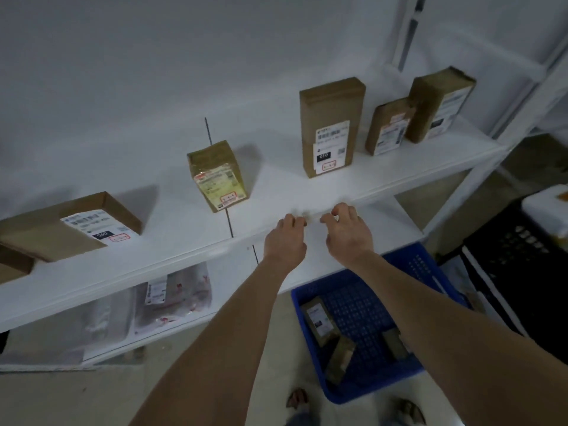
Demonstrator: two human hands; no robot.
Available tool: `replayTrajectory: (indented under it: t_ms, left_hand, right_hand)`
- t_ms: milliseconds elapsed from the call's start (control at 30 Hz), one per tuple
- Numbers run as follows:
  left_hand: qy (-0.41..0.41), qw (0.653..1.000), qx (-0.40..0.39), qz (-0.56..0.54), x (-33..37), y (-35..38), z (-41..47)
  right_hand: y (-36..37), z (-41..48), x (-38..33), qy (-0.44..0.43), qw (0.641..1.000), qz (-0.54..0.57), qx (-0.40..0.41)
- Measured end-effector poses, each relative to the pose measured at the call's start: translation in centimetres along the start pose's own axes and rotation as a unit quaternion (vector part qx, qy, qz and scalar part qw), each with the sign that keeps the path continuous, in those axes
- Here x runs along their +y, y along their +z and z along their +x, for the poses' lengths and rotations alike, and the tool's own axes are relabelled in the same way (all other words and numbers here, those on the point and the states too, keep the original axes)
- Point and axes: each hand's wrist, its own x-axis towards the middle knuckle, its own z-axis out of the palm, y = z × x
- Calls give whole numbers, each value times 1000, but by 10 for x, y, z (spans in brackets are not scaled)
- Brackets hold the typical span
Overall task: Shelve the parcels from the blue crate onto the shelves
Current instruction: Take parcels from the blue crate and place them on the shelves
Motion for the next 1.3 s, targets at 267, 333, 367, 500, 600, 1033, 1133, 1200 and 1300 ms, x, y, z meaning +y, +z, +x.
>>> replayTrajectory:
  t_ms: [267, 333, 367, 500, 600, 1033, 1133, 1200, 1300]
  left_hand:
    - [-66, 986, -149, -24, 91, 106, 9]
    - [-93, 982, -162, -28, 126, 135, 15]
    - [-102, 979, -173, -27, 144, 149, 19]
    - [-103, 961, -252, -50, 218, 205, 34]
    - [-121, 948, -286, -64, 250, 245, 43]
    - [-270, 852, -375, -246, 253, 536, 83]
    - [-308, 825, -390, -267, 242, 619, 94]
    - [-329, 812, -398, -272, 236, 667, 103]
    - [-354, 788, -414, -286, 235, 716, 115]
  right_hand:
    - [60, -45, 141, 77, 983, -7, -166]
    - [72, -54, 180, 71, 977, 1, -200]
    - [79, -58, 201, 71, 974, 1, -215]
    - [106, -79, 286, 112, 956, 23, -269]
    - [134, -90, 335, 132, 947, 34, -290]
    - [413, -128, 433, 241, 854, 109, -448]
    - [484, -122, 457, 317, 824, 167, -440]
    - [526, -117, 470, 356, 803, 196, -436]
    - [577, -106, 493, 402, 782, 222, -421]
